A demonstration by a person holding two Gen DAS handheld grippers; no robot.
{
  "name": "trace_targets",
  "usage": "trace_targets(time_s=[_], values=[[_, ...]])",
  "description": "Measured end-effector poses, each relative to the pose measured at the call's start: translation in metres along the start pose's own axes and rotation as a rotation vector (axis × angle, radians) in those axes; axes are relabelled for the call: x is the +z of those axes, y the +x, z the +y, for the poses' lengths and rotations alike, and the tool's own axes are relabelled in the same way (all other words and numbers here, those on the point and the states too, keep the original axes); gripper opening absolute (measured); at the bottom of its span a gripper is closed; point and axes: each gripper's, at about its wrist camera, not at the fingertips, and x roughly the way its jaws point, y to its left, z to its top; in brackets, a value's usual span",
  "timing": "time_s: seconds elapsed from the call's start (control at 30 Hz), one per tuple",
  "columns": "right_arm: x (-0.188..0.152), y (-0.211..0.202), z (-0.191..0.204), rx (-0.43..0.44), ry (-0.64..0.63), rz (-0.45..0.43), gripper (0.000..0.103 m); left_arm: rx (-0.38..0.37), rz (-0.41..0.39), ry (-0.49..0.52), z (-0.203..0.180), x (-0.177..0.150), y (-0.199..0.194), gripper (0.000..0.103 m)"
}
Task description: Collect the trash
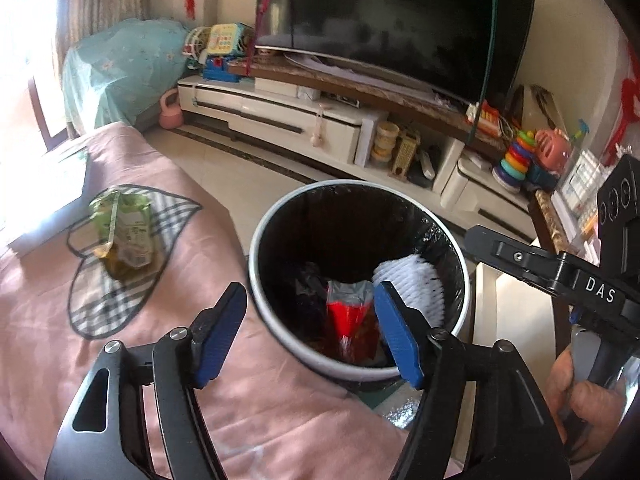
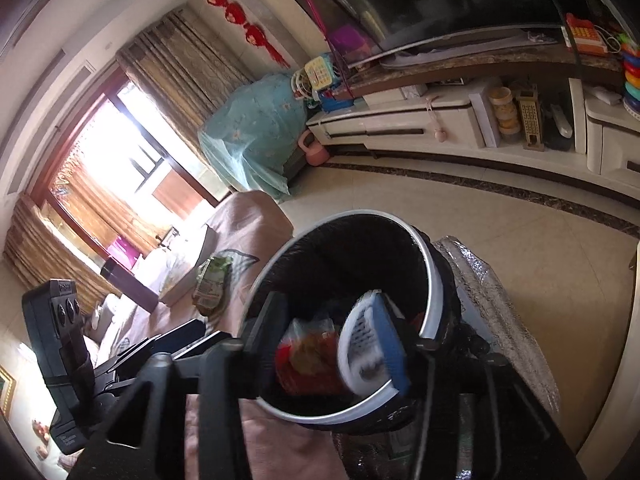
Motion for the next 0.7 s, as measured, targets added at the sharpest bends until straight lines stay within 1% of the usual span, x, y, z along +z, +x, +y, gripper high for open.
trace_targets(time_s=[0.03,0.07,0.1,0.13,0.2,0.27,0.3,0.33,0.43,0.5,0.57,0.6,0.67,0.7], values=[[-0.001,-0.003,0.002,0.0,0.0,-0.006,0.057,0.002,-0.01,-0.011,0.004,-0.003,-0.007,0.069],[-0.003,-0.008,0.005,0.006,-0.002,-0.016,0.061,0.005,-0.022,-0.023,0.007,-0.006,-0.014,0.073],[-0.005,-0.013,0.009,0.011,-0.006,-0.026,0.069,0.009,-0.038,-0.036,0.011,-0.011,-0.023,0.077],[-0.008,-0.018,0.013,0.013,-0.012,-0.037,0.078,0.014,-0.051,-0.046,0.014,-0.016,-0.031,0.079],[-0.017,-0.03,0.025,0.014,-0.037,-0.06,0.087,0.031,-0.082,-0.064,0.021,-0.032,-0.051,0.084],[-0.031,-0.041,0.038,0.016,-0.063,-0.082,0.092,0.05,-0.113,-0.083,0.026,-0.048,-0.07,0.089],[-0.036,-0.045,0.042,0.015,-0.071,-0.089,0.097,0.055,-0.127,-0.091,0.028,-0.056,-0.079,0.091],[-0.043,-0.05,0.047,0.011,-0.079,-0.099,0.101,0.06,-0.14,-0.097,0.029,-0.063,-0.086,0.092],[-0.066,-0.06,0.063,-0.007,-0.108,-0.113,0.102,0.085,-0.186,-0.112,0.035,-0.084,-0.11,0.096],[-0.08,-0.065,0.073,-0.043,-0.128,-0.116,0.102,0.1,-0.222,-0.111,0.037,-0.098,-0.127,0.1],[-0.089,-0.072,0.085,-0.053,-0.158,-0.128,0.102,0.114,-0.261,-0.107,0.039,-0.107,-0.144,0.101],[-0.092,-0.076,0.091,-0.059,-0.177,-0.141,0.102,0.126,-0.288,-0.102,0.04,-0.111,-0.156,0.103],[-0.094,-0.089,0.105,-0.082,-0.227,-0.189,0.102,0.146,-0.334,-0.097,0.041,-0.118,-0.172,0.103],[-0.097,-0.099,0.114,-0.095,-0.257,-0.229,0.103,0.159,-0.373,-0.1,0.042,-0.122,-0.182,0.103]])
